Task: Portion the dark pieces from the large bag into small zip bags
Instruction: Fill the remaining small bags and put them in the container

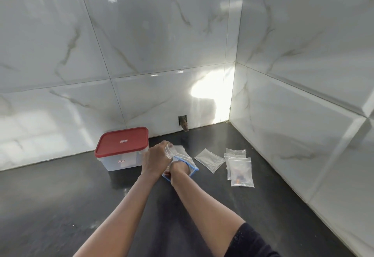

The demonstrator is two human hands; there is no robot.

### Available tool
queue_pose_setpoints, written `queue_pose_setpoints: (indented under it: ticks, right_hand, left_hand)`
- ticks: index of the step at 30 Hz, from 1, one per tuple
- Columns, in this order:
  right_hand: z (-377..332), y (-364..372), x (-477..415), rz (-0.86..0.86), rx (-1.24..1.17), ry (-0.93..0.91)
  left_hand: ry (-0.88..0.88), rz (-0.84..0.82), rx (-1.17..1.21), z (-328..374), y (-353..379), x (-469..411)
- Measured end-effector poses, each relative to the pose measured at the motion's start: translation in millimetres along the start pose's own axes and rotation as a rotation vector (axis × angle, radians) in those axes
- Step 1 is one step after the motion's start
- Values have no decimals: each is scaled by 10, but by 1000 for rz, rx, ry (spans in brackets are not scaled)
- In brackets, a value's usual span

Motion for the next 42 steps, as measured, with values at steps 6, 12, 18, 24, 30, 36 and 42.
queue_pose_setpoints:
  ticks: [6, 12, 18, 24, 30, 36, 42]
  right_hand:
    - [-292, -178, 50, 79, 135, -129]
    - [-586, -348, 56, 53, 374, -225]
    - [-777, -521, 30, 66, 467, -272]
    - [-1013, -658, -12, 34, 578, -336]
    - [-1290, -863, 212, -26, 653, -320]
    - [-1591, -924, 614, -70, 559, -411]
    - [-1646, -706, 718, 51, 559, -623]
  left_hand:
    - [-95, 32, 115, 51, -25, -111]
    - [-137, 23, 133, 52, -55, -167]
    - [-167, 48, 211, 61, -123, -186]
    - [-181, 41, 330, 66, -158, -125]
    - [-155, 10, 433, 7, -104, -114]
    - [-105, -16, 391, -40, 4, -140]
    - [-73, -18, 357, -38, 64, -160]
Point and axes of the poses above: each hand's wrist, its own x-axis away from the middle knuckle, its own y-axis out of the palm, z = x × y, the point moved 7 cm from there along -x, towards the middle knuckle, and after that the axes turned 6 degrees about x, right-handed, at the moved point
